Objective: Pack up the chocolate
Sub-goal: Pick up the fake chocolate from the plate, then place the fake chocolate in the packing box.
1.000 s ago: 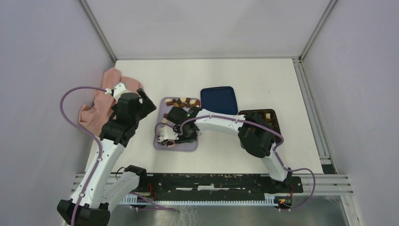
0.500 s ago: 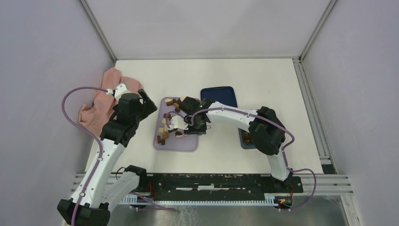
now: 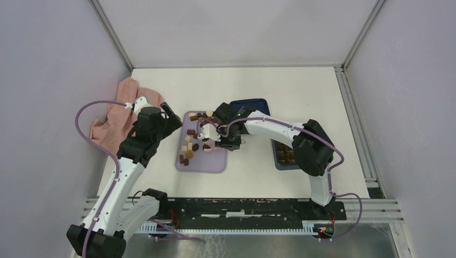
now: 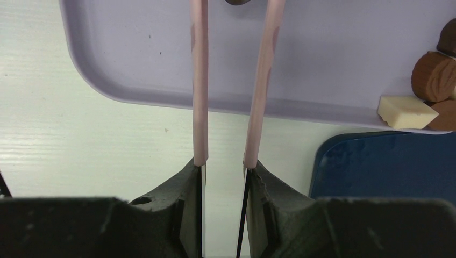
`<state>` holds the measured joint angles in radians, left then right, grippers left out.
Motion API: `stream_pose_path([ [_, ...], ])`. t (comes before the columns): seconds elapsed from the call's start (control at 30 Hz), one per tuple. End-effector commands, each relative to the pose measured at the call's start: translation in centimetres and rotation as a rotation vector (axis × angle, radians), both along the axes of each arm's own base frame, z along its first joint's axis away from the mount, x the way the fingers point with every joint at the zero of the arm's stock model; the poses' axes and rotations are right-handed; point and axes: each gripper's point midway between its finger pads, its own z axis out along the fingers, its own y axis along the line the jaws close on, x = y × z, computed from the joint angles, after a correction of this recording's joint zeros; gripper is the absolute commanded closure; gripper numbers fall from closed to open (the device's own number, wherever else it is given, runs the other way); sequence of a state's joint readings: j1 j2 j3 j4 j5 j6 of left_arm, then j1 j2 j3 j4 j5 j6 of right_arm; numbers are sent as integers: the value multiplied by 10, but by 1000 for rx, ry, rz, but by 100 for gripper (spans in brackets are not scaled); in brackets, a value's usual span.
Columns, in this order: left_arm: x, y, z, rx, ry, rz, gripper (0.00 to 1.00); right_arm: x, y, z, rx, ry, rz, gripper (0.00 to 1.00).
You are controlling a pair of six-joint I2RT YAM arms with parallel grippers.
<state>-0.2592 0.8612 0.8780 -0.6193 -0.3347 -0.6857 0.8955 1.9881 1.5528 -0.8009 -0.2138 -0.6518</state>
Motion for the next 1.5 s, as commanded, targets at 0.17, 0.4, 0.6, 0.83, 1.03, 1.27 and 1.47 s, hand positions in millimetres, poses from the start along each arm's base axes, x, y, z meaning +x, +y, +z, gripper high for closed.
stream_pose_path([
  [0.17,14,-13,7,-76,-50,-16,0,2,-7,60,179,-27,-14,74],
  [0.4,27,-40,21,-144,-131,-145,0,2,-51,85,233,-70,-68,74],
  [0.6,42,-68,30,-228,-195,-262,1,10,-111,97,270,-106,-196,74],
  [0.83,58,-99,27,-336,-210,-357,2,17,-189,97,293,-124,-405,74],
  [1.03,71,-116,26,-333,-188,-409,3,8,-260,83,258,-117,-555,74],
  [1.27,83,-129,24,-292,-184,-499,3,-16,-304,63,143,-113,-643,73],
  [1.47,103,-148,35,-282,-207,-578,8,-31,-324,53,75,-100,-695,73],
])
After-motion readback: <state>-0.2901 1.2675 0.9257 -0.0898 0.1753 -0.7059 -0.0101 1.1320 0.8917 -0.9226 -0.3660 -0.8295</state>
